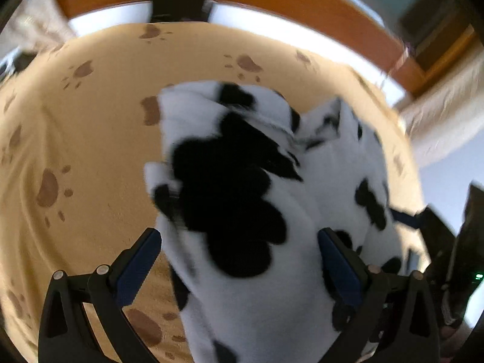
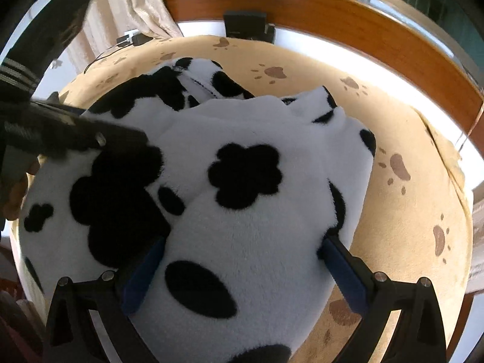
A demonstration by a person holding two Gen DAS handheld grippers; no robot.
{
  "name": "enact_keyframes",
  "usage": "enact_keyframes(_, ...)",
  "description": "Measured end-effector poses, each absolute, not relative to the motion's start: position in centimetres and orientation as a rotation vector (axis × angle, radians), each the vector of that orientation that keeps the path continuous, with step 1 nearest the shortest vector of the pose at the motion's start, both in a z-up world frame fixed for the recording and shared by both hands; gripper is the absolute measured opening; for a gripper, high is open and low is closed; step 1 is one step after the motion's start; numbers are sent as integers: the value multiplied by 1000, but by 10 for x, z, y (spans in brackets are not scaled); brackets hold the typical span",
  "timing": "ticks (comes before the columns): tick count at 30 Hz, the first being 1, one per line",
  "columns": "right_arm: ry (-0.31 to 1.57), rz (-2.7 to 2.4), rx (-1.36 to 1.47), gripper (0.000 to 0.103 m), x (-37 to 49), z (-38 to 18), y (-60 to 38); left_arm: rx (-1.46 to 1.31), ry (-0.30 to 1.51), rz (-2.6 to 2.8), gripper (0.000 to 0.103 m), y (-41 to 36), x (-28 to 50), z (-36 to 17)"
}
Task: Fold clothes
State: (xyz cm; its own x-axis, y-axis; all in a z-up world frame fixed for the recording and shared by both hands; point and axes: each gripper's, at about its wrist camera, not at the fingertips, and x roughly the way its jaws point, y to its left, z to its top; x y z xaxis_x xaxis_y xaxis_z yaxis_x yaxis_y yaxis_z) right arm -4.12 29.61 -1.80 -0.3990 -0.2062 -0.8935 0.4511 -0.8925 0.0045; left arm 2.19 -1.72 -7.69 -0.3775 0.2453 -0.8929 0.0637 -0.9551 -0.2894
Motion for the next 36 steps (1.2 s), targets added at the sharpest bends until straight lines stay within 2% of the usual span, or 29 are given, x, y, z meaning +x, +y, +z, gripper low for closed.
enact_keyframes(6,334,-2471,1329,103,-55,29,303,-1709,-550,2581,103,-71,19,-66)
enact_keyframes(11,320,-2508,1325,103,-92,30,297,-1715,-691,2516,103,-87,22,-71)
enact_keyframes(15,582,-2429,1484,103,-103,-18,288,-1696,-946,2320,103,-103,35,-85)
enact_keyframes(18,332,-2428,1566,103,-108,-18,307,-1595,-1135,2189,103,-116,50,-91)
enact_keyframes(24,184,-2360,1414,103,-123,38,283,-1432,-1189,1944,103,-110,70,-98)
enact_keyframes(30,-47,-2069,1384,103,-174,66,217,-1369,-1370,1698,103,-105,80,-129)
enact_keyframes(31,-54,-2017,1393,103,-180,66,203,-1351,-1405,1663,103,-105,82,-134)
enact_keyframes(34,93,-1944,1465,103,-191,45,162,-1342,-1431,1604,103,-98,85,-142)
enact_keyframes(36,199,-1885,1552,91,-198,21,143,-1348,-1408,1588,103,-89,85,-144)
